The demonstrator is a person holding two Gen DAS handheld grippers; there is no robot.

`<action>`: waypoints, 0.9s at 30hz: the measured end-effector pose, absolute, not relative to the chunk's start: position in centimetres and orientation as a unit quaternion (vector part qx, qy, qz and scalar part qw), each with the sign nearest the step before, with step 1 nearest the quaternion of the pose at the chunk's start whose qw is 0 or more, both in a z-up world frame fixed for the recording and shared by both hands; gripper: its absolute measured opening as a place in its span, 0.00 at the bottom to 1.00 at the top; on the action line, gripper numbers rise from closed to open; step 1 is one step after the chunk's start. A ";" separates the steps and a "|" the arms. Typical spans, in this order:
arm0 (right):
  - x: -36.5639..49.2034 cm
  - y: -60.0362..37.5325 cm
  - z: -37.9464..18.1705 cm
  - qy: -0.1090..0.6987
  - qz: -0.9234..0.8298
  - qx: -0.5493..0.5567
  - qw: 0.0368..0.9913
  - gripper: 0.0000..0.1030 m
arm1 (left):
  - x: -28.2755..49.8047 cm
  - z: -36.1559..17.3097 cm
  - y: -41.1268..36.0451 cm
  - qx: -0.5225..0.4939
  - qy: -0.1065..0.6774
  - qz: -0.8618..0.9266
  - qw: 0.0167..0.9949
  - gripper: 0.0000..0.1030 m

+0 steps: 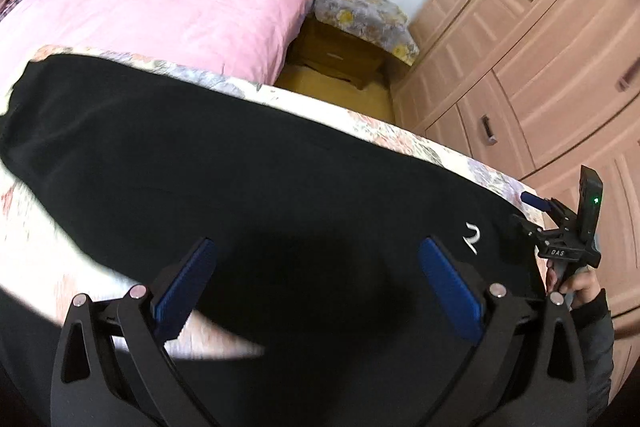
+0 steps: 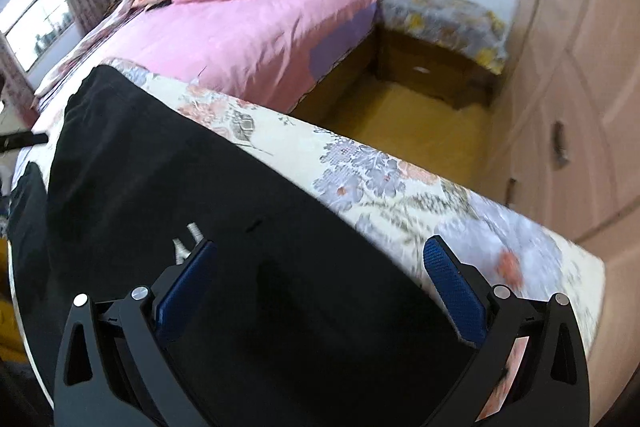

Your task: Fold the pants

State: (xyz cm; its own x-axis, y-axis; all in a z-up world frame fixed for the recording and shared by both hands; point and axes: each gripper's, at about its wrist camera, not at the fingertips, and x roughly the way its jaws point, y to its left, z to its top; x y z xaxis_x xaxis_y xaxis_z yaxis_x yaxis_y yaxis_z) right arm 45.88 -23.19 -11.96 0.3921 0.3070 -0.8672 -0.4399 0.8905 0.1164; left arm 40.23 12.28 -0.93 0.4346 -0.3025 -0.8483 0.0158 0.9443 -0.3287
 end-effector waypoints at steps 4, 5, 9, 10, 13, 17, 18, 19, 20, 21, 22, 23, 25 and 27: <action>46.9 -23.2 -13.6 0.527 0.255 -0.091 0.806 0.93 | 44.2 -2.8 11.7 -0.191 0.570 -0.116 0.791 0.98; 47.0 -23.1 -14.0 0.534 0.264 -0.092 0.798 0.87 | 44.8 -3.2 11.5 -0.204 0.578 -0.121 0.781 0.98; 44.8 -22.8 -12.9 0.505 0.292 -0.101 0.806 0.35 | 47.7 -5.0 9.8 -0.270 0.609 -0.134 0.734 0.98; 43.8 -22.7 -12.1 0.485 0.265 -0.129 0.823 0.11 | 48.5 -5.6 9.2 -0.288 0.616 -0.131 0.721 0.98; 39.5 -22.1 -9.0 0.418 0.245 -0.154 0.861 0.10 | 50.0 -6.9 8.6 -0.323 0.625 -0.116 0.701 0.98; 32.0 -19.6 -5.7 0.343 0.217 -0.205 0.891 0.09 | 51.7 -8.3 7.6 -0.360 0.631 -0.091 0.681 0.98; 30.3 -19.0 -5.2 0.330 0.210 -0.216 0.895 0.09 | 51.8 -8.5 7.7 -0.367 0.631 -0.086 0.678 0.98; 28.4 -18.2 -4.8 0.316 0.200 -0.230 0.898 0.09 | 51.9 -8.6 7.7 -0.374 0.632 -0.081 0.674 0.98; 27.2 -17.7 -4.6 0.305 0.193 -0.238 0.902 0.09 | 52.0 -8.7 7.8 -0.380 0.632 -0.077 0.671 0.98; 26.1 -17.3 -4.5 0.296 0.190 -0.240 0.905 0.09 | 51.9 -8.8 7.8 -0.381 0.629 -0.070 0.674 0.97; 25.4 -17.1 -4.5 0.297 0.184 -0.237 0.907 0.09 | 51.5 -8.7 8.0 -0.378 0.629 -0.066 0.676 0.86; 25.2 -16.7 -4.9 0.300 0.172 -0.238 0.908 0.09 | 50.8 -8.6 8.4 -0.368 0.631 -0.052 0.681 0.72; 24.9 -16.4 -5.5 0.300 0.154 -0.244 0.909 0.09 | 49.6 -8.0 8.7 -0.339 0.632 -0.037 0.696 0.16; 24.6 -16.3 -5.4 0.301 0.146 -0.240 0.911 0.09 | 47.6 -6.5 10.0 -0.344 0.605 -0.059 0.716 0.12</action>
State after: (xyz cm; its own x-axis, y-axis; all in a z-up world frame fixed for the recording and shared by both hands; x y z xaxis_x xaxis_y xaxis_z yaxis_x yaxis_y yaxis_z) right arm 24.59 -16.30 -5.40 0.7759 0.1214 -0.6191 -0.4110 0.8418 -0.3500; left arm 47.64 9.98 -6.48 0.2621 -0.4998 -0.8256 -0.3315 0.7568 -0.5634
